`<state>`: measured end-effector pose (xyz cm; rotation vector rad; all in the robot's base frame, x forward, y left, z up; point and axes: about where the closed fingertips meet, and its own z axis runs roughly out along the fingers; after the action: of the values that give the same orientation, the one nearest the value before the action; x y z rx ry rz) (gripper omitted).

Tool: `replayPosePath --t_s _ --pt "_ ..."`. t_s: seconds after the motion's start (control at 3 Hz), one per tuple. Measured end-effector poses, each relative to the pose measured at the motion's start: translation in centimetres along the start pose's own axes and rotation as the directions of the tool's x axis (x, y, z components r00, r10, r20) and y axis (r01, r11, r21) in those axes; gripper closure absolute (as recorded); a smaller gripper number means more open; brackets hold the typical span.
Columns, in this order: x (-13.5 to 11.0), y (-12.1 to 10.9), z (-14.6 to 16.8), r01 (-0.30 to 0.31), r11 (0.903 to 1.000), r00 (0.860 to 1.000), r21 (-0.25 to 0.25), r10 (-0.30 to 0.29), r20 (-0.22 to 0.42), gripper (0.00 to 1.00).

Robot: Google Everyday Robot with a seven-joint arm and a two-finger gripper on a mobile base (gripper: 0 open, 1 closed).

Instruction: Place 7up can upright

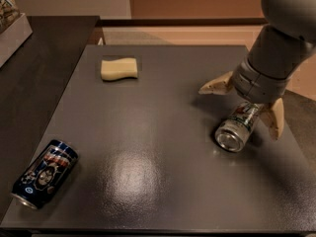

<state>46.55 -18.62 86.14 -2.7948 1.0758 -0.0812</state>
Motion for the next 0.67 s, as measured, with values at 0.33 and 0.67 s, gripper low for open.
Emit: replayPosePath --t_s 0.33,0.67 --pt "-0.04 0.53 0.92 0.020 0.9993 1.000 -0.032 -0.021 -0.018 0.00" --pt "0.11 0.91 1.52 0.036 0.9971 0.999 -0.067 -0.038 -0.027 0.18"
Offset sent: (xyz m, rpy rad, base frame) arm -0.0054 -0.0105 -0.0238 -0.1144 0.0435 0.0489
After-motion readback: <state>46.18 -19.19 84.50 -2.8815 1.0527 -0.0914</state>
